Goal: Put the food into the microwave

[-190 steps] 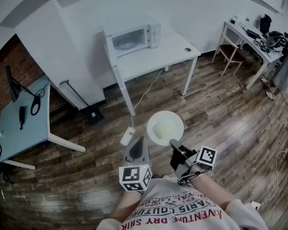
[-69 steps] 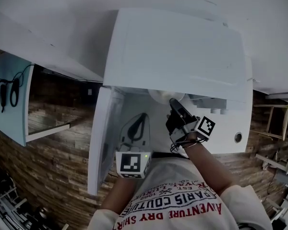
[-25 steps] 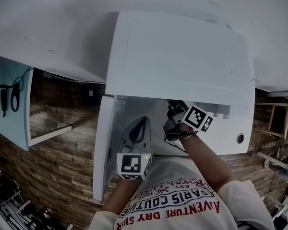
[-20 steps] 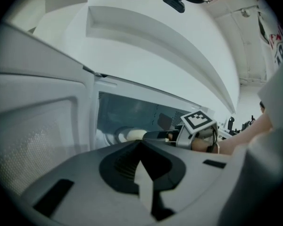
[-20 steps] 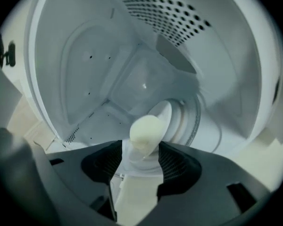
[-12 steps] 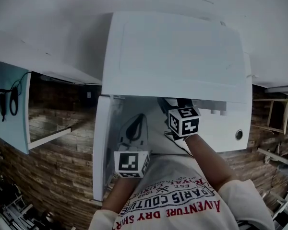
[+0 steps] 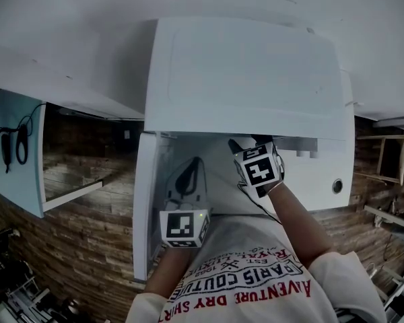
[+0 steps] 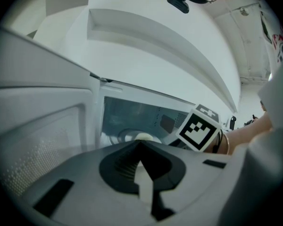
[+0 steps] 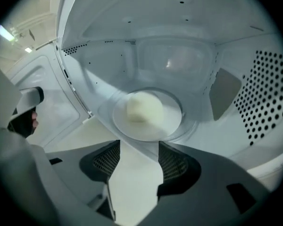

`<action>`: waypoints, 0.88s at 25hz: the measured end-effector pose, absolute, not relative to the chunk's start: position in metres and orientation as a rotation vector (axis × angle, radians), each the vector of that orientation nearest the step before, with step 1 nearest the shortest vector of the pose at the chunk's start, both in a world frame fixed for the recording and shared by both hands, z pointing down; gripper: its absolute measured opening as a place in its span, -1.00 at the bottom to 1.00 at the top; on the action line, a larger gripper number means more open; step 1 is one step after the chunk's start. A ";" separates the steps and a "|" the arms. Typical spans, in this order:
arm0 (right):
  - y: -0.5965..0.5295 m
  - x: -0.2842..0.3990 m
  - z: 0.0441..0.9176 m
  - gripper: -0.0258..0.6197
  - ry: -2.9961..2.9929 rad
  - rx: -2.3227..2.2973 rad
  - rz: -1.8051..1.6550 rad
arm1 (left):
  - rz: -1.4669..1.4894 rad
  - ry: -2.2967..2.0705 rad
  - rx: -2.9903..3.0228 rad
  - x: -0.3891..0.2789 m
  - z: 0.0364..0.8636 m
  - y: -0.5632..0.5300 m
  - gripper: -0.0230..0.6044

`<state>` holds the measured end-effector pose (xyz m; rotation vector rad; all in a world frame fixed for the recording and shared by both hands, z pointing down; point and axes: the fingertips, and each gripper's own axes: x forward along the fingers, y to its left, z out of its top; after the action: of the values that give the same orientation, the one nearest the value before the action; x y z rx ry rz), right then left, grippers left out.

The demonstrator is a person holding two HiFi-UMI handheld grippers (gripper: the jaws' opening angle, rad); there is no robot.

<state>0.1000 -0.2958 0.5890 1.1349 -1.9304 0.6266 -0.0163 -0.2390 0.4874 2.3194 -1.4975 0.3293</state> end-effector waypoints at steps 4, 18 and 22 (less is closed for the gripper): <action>-0.291 0.104 0.588 -0.13 -1.918 1.145 0.634 | 0.324 -1.493 2.328 -0.016 0.485 -0.239 -0.92; -0.241 0.084 0.524 -0.88 -2.151 1.172 0.670 | 0.344 -1.492 2.407 0.005 0.464 -0.232 -0.92; -0.231 0.085 0.495 -0.88 -2.237 1.226 0.620 | 0.325 -1.496 2.477 0.019 0.440 -0.231 -0.92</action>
<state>0.0852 -0.2306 0.4949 1.2260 -2.2373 0.6200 0.0187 -0.2311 0.4398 2.4770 -1.4963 0.3246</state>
